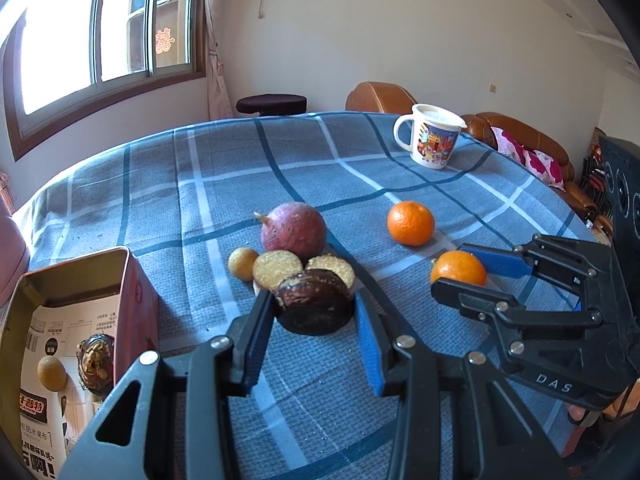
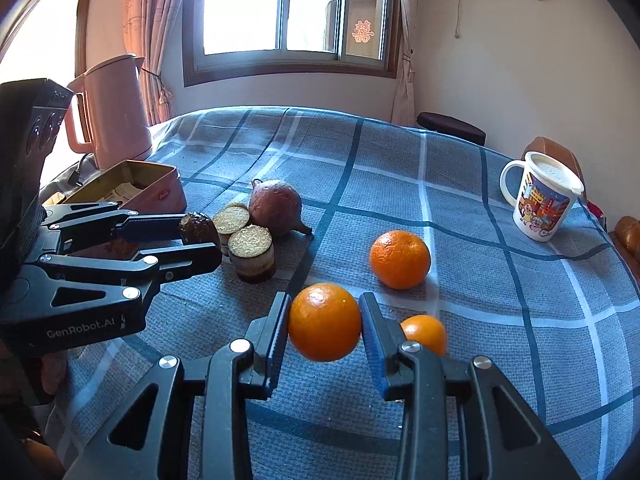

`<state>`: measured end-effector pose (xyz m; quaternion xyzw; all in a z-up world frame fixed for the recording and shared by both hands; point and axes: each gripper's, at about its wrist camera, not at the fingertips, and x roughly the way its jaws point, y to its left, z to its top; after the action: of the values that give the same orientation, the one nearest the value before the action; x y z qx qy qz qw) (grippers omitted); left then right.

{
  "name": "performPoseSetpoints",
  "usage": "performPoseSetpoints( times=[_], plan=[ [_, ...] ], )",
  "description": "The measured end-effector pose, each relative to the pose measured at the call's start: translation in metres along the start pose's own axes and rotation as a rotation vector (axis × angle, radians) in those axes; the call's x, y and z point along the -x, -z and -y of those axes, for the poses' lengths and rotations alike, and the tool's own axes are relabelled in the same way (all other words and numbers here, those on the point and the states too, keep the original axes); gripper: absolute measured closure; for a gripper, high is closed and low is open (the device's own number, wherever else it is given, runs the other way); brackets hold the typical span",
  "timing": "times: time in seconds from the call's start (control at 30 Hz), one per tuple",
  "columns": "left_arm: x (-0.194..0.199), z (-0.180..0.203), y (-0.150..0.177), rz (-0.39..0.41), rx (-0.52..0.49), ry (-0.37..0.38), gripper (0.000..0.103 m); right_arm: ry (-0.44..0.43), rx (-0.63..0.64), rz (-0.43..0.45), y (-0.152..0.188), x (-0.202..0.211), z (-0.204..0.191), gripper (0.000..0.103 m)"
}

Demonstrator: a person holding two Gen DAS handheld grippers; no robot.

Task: Organize fruits
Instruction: 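Grasp the dark purple mangosteen with the left tool while the right tool grasps an orange, then lift the mangosteen with the left tool while the right tool lifts the orange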

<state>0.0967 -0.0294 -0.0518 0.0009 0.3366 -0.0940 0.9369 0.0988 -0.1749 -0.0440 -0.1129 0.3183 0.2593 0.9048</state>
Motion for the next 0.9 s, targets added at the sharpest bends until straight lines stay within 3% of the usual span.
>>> performPoseSetpoints(
  times=[0.9],
  plan=[
    [0.027, 0.002, 0.003, 0.143, -0.013, -0.014, 0.061, -0.015, 0.004, 0.135, 0.004, 0.025, 0.0, 0.066]
  ],
)
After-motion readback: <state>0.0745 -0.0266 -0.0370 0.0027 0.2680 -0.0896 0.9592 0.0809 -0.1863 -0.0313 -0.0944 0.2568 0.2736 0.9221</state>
